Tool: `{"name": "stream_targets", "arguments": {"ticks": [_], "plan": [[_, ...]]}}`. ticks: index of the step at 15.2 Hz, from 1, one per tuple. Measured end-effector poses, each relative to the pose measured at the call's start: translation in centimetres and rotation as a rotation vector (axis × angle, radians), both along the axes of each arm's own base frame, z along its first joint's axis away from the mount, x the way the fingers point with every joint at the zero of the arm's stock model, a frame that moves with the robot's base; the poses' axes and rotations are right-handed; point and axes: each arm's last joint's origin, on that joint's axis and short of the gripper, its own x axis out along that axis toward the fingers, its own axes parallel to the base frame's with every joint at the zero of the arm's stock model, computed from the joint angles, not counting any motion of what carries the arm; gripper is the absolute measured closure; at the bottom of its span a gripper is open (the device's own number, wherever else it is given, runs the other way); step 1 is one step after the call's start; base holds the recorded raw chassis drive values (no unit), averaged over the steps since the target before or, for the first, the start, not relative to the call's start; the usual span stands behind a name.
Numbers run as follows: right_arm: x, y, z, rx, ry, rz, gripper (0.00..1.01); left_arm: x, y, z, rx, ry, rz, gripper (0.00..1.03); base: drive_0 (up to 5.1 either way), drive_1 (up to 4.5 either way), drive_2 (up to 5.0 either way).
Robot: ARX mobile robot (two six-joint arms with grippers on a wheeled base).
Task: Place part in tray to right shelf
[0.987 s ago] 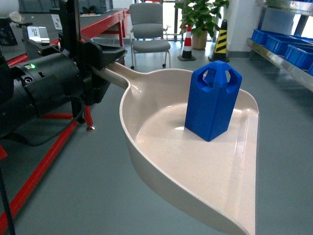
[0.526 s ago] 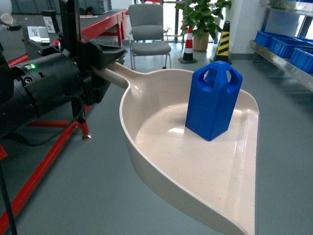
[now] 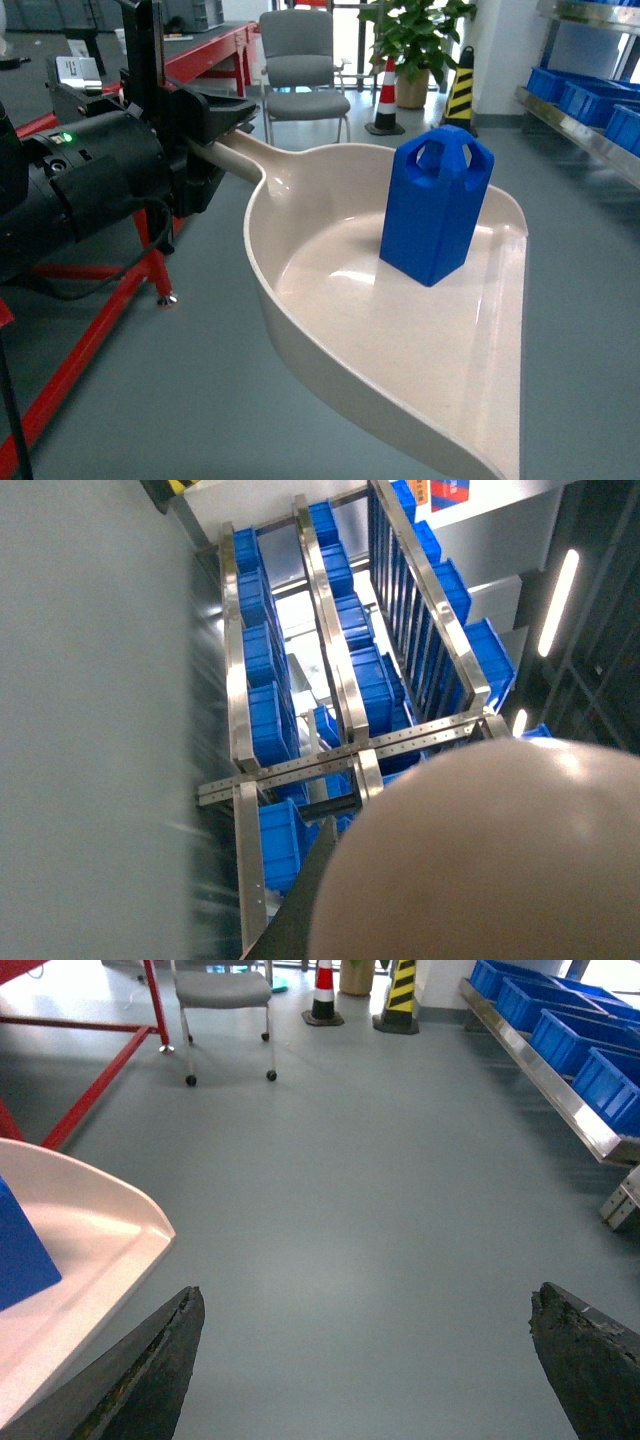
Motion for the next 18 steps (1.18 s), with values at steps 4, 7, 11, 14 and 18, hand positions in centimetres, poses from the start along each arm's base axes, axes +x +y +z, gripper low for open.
{"name": "stream_targets", "arguments": {"ticks": [4,7,11,14,18], "plan": [[-0.06,-0.01,0.13,0.001,-0.011,0.000,0.03,0.00,0.00,0.06,-0.002,-0.005,-0.001,0.91,0.0,4.29,-4.3],[-0.06,-0.01,0.14,0.001,-0.012,0.000,0.03,-0.01,-0.03,0.09,-0.004,-0.008,-0.001,0.91,0.0,4.28,-4.3],[-0.06,-0.01,0.14,0.000,-0.011,-0.002,0.03,0.00,0.01,0.14,-0.005,-0.013,0.003,0.91,0.0,4.23,-4.3],[-0.02,-0.02,0.08,0.000,-0.004,-0.003,0.03,0.02,-0.02,0.14,-0.004,-0.011,0.002,0.91,0.0,4.26,-4.3],[-0.05,0.00,0.20,0.001,-0.014,0.000,0.03,0.03,-0.04,0.16,-0.004,-0.011,-0.001,0.91,0.0,4.25,-4.3]]}}
